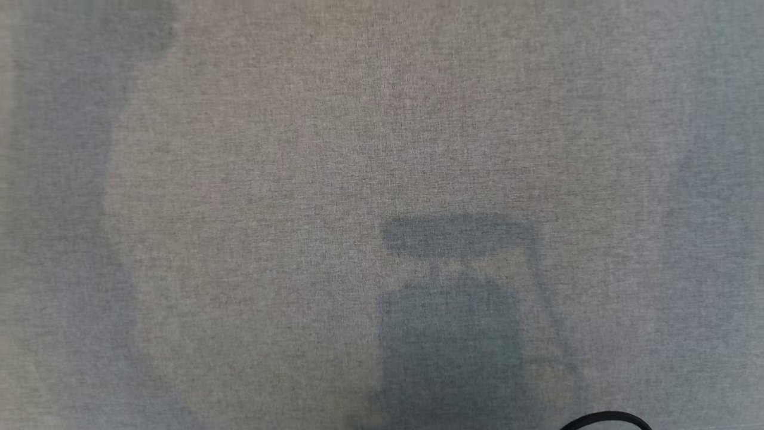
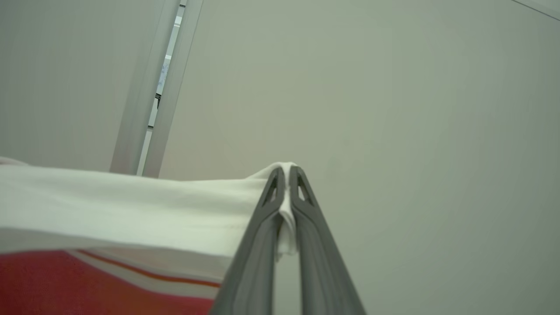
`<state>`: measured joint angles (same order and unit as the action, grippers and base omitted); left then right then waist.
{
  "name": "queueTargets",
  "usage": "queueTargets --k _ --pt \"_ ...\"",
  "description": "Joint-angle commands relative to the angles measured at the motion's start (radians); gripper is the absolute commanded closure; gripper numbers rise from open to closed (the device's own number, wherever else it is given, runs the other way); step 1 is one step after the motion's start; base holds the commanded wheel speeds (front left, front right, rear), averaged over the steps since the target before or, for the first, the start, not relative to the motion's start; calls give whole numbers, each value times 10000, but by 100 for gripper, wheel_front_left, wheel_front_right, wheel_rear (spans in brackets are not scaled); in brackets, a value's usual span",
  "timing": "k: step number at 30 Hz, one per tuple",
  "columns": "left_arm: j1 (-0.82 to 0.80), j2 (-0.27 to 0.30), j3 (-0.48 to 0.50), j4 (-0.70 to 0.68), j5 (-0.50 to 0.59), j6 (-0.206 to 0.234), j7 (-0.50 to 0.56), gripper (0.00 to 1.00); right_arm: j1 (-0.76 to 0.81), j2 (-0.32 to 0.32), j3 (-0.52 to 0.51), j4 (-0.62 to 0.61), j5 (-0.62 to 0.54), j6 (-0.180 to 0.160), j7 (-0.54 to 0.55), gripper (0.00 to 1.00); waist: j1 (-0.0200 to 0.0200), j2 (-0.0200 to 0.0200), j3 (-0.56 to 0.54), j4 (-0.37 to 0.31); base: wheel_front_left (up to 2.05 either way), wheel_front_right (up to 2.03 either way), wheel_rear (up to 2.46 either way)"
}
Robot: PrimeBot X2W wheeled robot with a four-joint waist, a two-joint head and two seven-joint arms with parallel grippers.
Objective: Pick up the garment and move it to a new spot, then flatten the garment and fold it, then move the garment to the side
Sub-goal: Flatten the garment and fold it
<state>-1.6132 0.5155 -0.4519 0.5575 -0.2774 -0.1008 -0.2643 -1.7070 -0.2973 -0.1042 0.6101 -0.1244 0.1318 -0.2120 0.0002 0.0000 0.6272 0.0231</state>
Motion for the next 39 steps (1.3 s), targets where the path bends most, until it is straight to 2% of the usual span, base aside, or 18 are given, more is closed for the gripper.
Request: queueTargets --k 1,4,9,12,14,18,22,29,39 --pt "-91 -78 175 43 -8 -13 8 100 -82 57 -147 190 -109 -22 -153 100 -2 0 580 -33 0 0 0" --pt "120 -231 340 -162 3 -123 7 100 -249 262 -213 237 -201 -22 -315 100 -2 0 737 -142 0 0 0" --pt "1642 -554 775 -255 -213 -209 4 100 1468 509 209 -450 474 -20 -469 100 -2 0 1051 -288 0 0 0" --pt "2977 -689 1326 -290 -407 -242 2 100 2842 235 719 -1098 1300 -22 -516 100 -2 0 1119 -413 0 0 0" --pt "4059 -979 1711 -411 -548 -267 3 100 4154 55 912 -1456 2006 -20 -532 100 -2 0 991 -437 0 0 0" --pt "6239 -1515 2561 -848 -605 -279 2 100 6522 -486 593 -2467 3227 -23 -536 100 -2 0 516 -430 0 0 0" --pt "8581 -2230 3021 -827 -802 -277 6 100 9136 -509 157 -2866 3982 -33 -533 100 -2 0 -471 -380 0 0 0" --pt "11427 -3048 3356 -476 -1088 -277 16 100 12632 72 121 -2998 4748 -33 -536 100 -2 0 -2234 -497 0 0 0" --pt "13543 -3536 3757 -392 -814 -279 4 100 15298 519 364 -2607 5051 -33 -535 100 -2 0 -4031 -651 0 0 0"
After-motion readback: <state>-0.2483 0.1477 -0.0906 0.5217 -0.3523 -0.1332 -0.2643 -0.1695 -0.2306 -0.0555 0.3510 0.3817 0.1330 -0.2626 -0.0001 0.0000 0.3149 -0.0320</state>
